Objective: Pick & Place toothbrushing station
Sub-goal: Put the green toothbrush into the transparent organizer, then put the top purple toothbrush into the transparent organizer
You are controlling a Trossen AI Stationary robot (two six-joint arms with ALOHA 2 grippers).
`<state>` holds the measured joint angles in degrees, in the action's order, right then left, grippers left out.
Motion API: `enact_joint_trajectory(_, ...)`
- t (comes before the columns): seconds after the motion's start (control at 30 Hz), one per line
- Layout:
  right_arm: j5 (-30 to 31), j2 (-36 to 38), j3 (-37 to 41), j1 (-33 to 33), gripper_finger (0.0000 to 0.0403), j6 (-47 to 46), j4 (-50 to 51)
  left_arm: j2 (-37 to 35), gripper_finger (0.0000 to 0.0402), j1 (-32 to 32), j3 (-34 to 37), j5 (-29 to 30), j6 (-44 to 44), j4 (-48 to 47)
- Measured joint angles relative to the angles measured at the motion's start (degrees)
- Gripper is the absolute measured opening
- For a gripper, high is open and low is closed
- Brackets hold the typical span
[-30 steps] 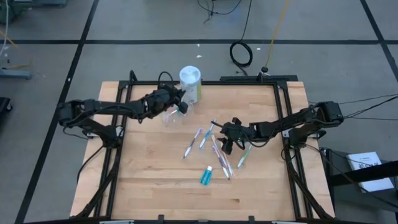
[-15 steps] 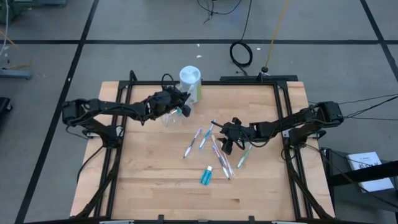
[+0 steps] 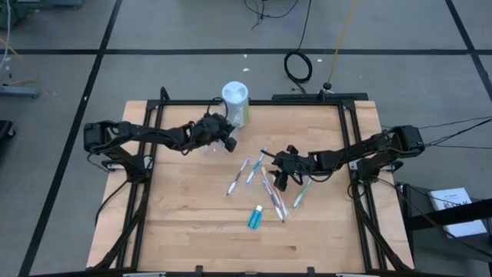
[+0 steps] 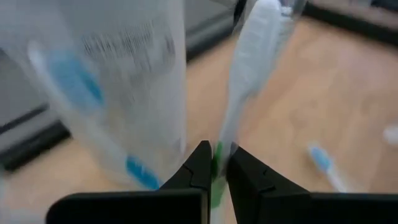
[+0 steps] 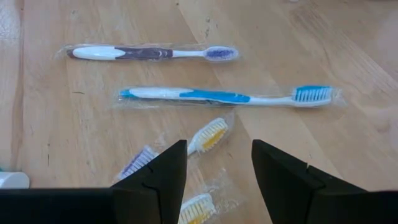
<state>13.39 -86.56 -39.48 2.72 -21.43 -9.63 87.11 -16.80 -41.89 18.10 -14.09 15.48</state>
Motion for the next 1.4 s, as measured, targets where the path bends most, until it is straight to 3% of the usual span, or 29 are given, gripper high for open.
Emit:
enact_joint_trajectory(0.2, 0.00, 0.00, 0.00, 0.01, 0.0171, 0.00, 0.00, 0.02, 0.0078, -0.15, 0.06, 1.03, 2.40, -6.52)
enact_joint_trajectory(0.33, 0.00, 0.00, 0.00, 0.00, 0.0171, 0.00, 0.00, -0.31, 0.0117, -0.01, 0.02, 1.36, 5.09, -5.12)
enact_joint_trajectory(0.6, -0.07, 0.00, 0.00, 0.02, 0.0171, 0.00, 0.07, -5.77, 0.0172, 2.79, -2.42, 3.56, 9.54, -8.07)
enact_joint_trajectory(0.77, -0.12, 0.00, 0.00, 0.02, 0.0171, -0.35, 0.37, -8.40, 0.0178, 6.86, -4.48, 6.45, 6.90, -16.39)
enact_joint_trajectory(1.0, -0.39, -0.04, 1.92, 0.02, 0.0171, -0.59, 0.47, -6.44, 0.0165, 15.26, -4.70, -5.36, -2.27, -19.94)
enact_joint_trajectory(1.2, -6.46, -0.04, 3.82, 0.02, 0.0171, -4.98, 0.33, -0.09, 0.0164, 21.45, -4.61, -8.43, -10.74, -18.42)
enact_joint_trajectory(1.4, -8.90, -0.04, 6.08, 0.02, 0.0171, -6.43, 0.42, 9.35, 0.0163, 21.12, -4.63, -5.66, -14.72, -11.66)
